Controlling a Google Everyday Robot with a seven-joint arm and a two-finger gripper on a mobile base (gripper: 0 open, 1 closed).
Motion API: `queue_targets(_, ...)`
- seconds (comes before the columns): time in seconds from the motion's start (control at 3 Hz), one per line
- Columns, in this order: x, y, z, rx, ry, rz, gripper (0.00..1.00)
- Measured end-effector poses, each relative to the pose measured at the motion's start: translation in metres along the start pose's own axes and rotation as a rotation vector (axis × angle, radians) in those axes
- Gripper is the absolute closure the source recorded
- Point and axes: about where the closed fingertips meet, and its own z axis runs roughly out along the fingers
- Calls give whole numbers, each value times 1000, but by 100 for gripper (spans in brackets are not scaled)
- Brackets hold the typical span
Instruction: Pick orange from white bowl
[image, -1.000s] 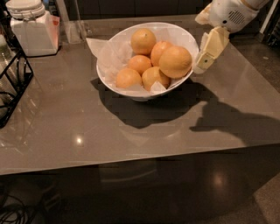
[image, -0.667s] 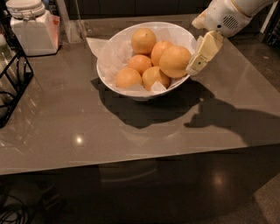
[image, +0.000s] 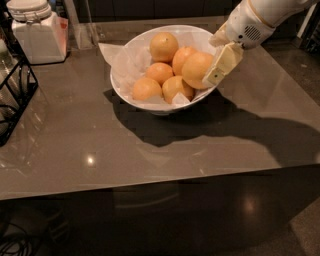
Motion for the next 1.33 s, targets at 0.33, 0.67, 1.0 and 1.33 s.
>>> queue_targets(0.33,0,0,0,0,0,0,16)
queue_targets(0.67,0,0,0,-1,0,0,11)
queue_targets(1.0,-2,-2,17,-44,11,8,12)
queue_targets(1.33,-1,-2,18,-42,13,12,7)
